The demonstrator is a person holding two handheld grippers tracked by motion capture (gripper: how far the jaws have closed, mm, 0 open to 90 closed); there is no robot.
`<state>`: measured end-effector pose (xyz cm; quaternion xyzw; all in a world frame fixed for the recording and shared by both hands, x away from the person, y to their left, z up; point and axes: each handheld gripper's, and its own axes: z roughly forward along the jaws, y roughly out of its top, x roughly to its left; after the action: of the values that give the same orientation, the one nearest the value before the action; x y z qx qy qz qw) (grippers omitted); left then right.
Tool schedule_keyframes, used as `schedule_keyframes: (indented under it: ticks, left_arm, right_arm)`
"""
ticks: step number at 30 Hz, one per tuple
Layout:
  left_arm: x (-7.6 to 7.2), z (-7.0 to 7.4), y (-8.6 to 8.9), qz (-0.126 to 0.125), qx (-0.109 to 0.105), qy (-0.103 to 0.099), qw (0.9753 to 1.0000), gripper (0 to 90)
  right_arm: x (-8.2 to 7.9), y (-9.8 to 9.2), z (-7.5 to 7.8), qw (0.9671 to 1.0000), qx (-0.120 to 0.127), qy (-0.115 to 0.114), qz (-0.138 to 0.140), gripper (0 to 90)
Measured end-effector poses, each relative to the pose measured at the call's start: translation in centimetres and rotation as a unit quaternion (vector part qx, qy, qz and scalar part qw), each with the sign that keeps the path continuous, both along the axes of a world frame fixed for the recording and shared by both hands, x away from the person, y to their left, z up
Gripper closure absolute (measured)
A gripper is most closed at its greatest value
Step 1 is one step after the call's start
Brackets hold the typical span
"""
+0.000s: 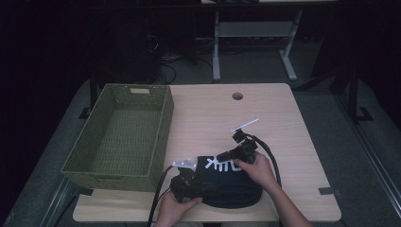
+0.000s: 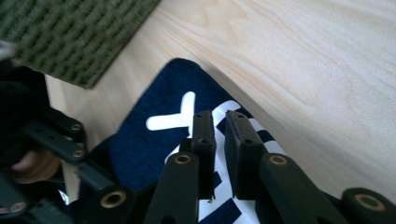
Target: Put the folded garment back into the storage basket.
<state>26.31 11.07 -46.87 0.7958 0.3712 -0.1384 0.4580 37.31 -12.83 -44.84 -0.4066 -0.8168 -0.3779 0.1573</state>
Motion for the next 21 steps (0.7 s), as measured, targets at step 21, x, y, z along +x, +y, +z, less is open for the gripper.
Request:
schedule_keyframes:
  ticks: [21]
  left_arm:
    - [0.0,-0.1,0.0,-0.001,0.003,-0.002,1.0,68.6]
  right_arm:
    - [-2.0,-4.3,-1.0,0.9994,0.02,-0.002,-0.028,82.5]
